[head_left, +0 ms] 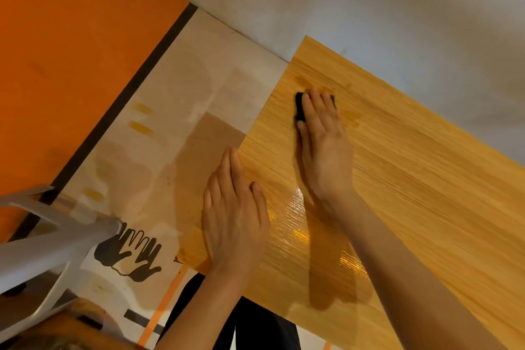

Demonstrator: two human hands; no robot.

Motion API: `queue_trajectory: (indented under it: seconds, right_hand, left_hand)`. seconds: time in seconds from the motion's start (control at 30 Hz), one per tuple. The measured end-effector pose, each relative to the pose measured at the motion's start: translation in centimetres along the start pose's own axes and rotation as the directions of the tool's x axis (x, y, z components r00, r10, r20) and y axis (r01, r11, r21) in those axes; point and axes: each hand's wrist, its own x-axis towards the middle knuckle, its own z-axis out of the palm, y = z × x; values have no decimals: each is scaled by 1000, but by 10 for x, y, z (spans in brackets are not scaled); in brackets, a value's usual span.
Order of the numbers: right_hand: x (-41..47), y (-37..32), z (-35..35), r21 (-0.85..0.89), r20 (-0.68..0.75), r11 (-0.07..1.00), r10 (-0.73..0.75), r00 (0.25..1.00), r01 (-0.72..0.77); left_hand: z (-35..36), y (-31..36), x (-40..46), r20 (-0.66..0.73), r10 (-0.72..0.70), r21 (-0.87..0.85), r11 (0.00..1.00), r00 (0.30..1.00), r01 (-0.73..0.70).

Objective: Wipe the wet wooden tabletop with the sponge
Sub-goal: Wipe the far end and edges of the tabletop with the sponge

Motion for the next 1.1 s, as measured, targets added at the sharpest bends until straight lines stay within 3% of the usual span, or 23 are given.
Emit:
queue_trajectory:
  seconds: [0.07,0.13,0.23,0.33,0.43,0.5,0.53,0.57,0.67,0.73,0.83,0.93,1.0,1.1]
  right_hand:
    - [-3,-5,8,12,-59,996,88,994,-87]
    - [-47,-14,16,27,-56,997,72,996,-71]
    - [-117,-20,17,45,49,998,-52,997,50]
    - [-94,3,4,39,102,986,-162,981,159]
    - [-33,22,-5,22,-67,998,63,996,-62]
    - [-20,15,0,88,-143,962,268,953,-257]
    - [-26,6,6,89,-154,958,284,946,-272]
    - [-37,-5,11,67,-145,972,231,962,-223]
    - [-78,-13,15,23,18,991,-132,991,131]
    - [-81,15,2,0,89,980,-199,976,200]
    - [-83,62,-23,3,-27,993,121,992,-121]
    - [-77,65,-27,73,-142,920,392,909,-385]
    - [-52,39,-11,76,-128,934,356,925,-349]
    - [-16,-2,6,65,-27,991,121,992,-119]
  left_hand:
    - [-1,0,-1,10,3,2,1000,1000,-3]
    - [-1,1,-1,9,11,12,1000,1000,-11]
    - [-3,1,0,15,8,1,1000,1000,-8]
    - [-4,2,0,17,15,-7,1000,1000,-15]
    - [-2,2,-1,2,15,-21,1000,1000,-15]
    - [-2,2,-2,6,7,-23,1000,1000,-7]
    - [-2,2,-2,11,4,-23,1000,1000,-3]
    - [-2,2,-1,12,1,-19,1000,1000,-1]
    - [-1,2,0,-9,15,16,1000,1000,-15]
    - [0,2,1,-29,23,15,1000,999,-23]
    - [2,2,0,-46,26,-9,1000,999,-26]
    - [3,2,-1,-53,15,-7,1000,998,-15]
    - [1,3,0,-37,-3,-8,1000,999,3]
    - [-3,7,3,26,-62,-53,997,998,64]
